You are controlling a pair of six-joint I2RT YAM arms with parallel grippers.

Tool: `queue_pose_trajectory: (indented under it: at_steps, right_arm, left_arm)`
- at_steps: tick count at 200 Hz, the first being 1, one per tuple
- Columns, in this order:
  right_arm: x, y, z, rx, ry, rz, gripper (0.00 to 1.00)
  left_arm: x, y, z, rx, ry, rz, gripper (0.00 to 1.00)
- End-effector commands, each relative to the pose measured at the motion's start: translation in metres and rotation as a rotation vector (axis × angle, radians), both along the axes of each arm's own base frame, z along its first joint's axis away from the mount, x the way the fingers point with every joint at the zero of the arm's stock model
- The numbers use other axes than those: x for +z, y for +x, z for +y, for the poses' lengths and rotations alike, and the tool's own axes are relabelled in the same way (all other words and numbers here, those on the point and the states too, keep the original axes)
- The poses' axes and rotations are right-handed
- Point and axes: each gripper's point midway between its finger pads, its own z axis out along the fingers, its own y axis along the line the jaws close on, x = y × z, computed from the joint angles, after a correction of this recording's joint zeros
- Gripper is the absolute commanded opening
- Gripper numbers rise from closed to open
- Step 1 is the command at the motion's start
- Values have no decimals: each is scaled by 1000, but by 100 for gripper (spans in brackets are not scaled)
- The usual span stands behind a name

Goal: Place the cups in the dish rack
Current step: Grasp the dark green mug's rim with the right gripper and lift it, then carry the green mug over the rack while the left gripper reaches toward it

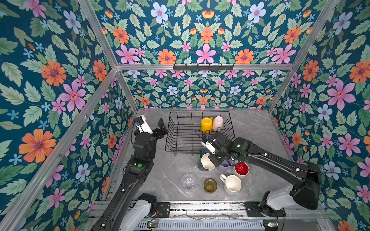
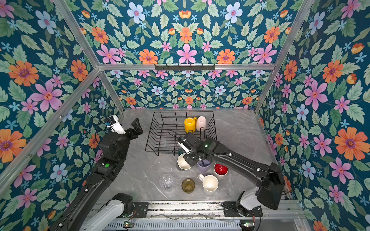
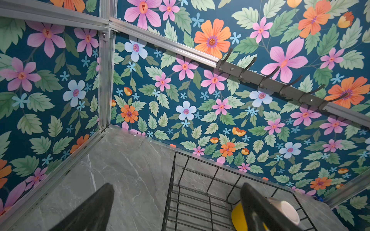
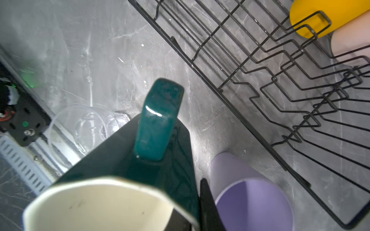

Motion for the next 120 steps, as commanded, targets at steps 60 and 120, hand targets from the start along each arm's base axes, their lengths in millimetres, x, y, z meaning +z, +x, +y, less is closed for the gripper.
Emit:
queue_pose_trajectory:
  at_steps: [60,120]
  right_arm:
    - [79,51,-22,-196,569,53,0]
    - [119,87,-44,-245,870,25,0]
  left_arm:
    - [12,2,-53,-323,-45,-43,99]
    - [17,-29,-134,-859,-74,-137,98]
